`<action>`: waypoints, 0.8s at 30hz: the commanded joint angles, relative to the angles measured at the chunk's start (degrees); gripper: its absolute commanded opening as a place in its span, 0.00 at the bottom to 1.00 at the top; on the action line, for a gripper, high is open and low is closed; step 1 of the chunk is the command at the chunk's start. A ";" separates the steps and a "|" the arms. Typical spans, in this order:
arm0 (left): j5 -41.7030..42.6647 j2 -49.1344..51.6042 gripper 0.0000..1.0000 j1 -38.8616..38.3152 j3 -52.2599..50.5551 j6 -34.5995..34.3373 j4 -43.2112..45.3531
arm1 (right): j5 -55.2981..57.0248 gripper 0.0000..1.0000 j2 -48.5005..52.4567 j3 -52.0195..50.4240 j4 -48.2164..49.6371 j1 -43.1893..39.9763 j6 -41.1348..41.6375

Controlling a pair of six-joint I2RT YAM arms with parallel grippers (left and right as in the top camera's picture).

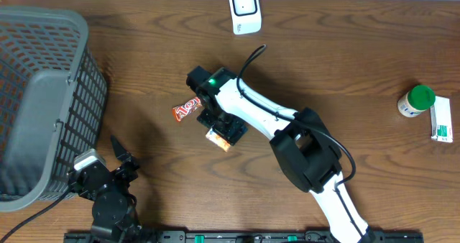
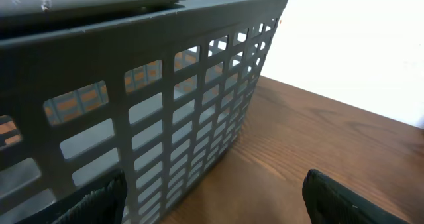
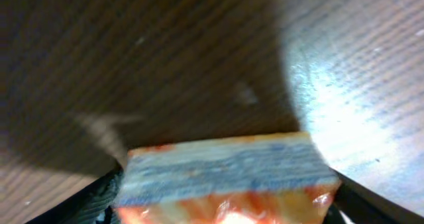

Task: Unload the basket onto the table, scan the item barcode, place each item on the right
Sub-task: 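Grasp the Kleenex pack with the right gripper and lift it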

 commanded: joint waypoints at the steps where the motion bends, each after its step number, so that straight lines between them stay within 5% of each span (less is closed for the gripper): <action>1: -0.72 -0.04 0.85 0.09 0.20 -0.31 0.02 | 1.99 0.76 2.16 -2.67 0.61 -0.42 -1.79; 6: -0.72 -0.04 0.85 0.09 0.20 -0.31 0.00 | 1.97 0.68 2.16 -2.67 1.38 -0.17 -6.16; 17: -0.72 -0.04 0.85 0.09 0.20 -0.31 0.02 | -0.44 0.68 2.08 -1.92 0.70 -0.74 -14.97; 24: -0.70 -0.04 0.85 0.09 0.20 -0.31 0.02 | -8.92 0.63 1.84 3.37 -8.68 -5.51 -24.63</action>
